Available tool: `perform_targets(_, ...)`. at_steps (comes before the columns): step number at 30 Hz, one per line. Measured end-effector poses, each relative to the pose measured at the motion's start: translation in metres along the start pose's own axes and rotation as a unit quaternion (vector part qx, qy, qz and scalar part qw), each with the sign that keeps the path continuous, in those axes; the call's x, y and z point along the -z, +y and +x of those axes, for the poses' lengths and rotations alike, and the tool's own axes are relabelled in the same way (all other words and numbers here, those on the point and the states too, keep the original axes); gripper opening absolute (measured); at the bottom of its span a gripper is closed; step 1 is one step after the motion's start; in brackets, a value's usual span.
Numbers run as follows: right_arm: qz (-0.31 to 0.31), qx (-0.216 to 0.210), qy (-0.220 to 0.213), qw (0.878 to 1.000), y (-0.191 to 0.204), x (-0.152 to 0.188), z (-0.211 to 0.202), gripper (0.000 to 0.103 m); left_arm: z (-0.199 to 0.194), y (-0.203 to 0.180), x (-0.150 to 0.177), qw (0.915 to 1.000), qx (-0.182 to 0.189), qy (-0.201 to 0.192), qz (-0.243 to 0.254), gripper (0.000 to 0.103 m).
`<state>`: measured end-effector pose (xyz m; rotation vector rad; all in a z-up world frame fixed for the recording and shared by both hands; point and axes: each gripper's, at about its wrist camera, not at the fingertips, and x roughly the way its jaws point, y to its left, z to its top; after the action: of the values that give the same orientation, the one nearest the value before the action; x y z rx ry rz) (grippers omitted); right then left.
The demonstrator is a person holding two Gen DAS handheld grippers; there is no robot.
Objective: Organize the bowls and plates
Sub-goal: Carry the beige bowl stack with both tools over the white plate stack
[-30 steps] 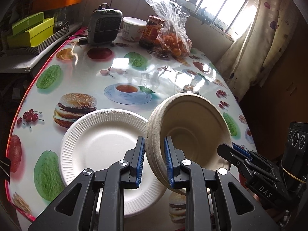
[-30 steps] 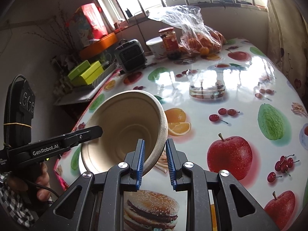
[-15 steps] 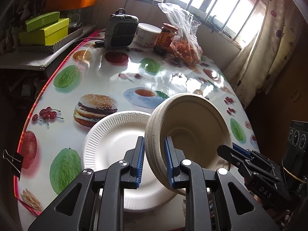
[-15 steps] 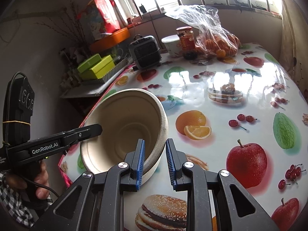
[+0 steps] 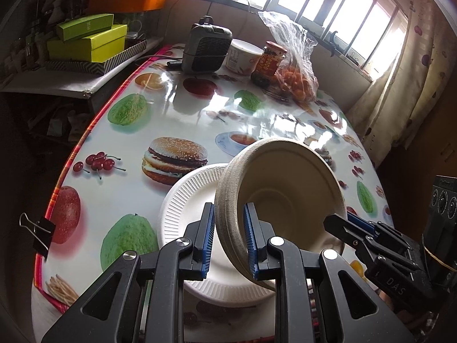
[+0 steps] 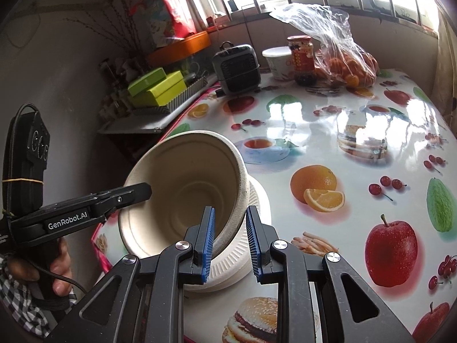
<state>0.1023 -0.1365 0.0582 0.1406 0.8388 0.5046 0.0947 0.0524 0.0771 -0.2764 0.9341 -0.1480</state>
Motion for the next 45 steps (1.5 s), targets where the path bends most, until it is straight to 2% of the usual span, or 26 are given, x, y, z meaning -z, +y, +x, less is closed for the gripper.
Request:
perform_targets(19, -0.003, -0.007, 0.015, 1.0, 0.011, 0.001, 0.021, 0.022, 0.007, 0.022, 0.005, 0.9998, -0.012, 0.007, -0.014, 0.021)
perform_targets(45, 0.008, -0.006, 0.027, 1.0, 0.003, -0.003, 0.031, 0.024, 0.023, 0.023, 0.003, 0.9995, -0.011, 0.022, -0.02, 0.021)
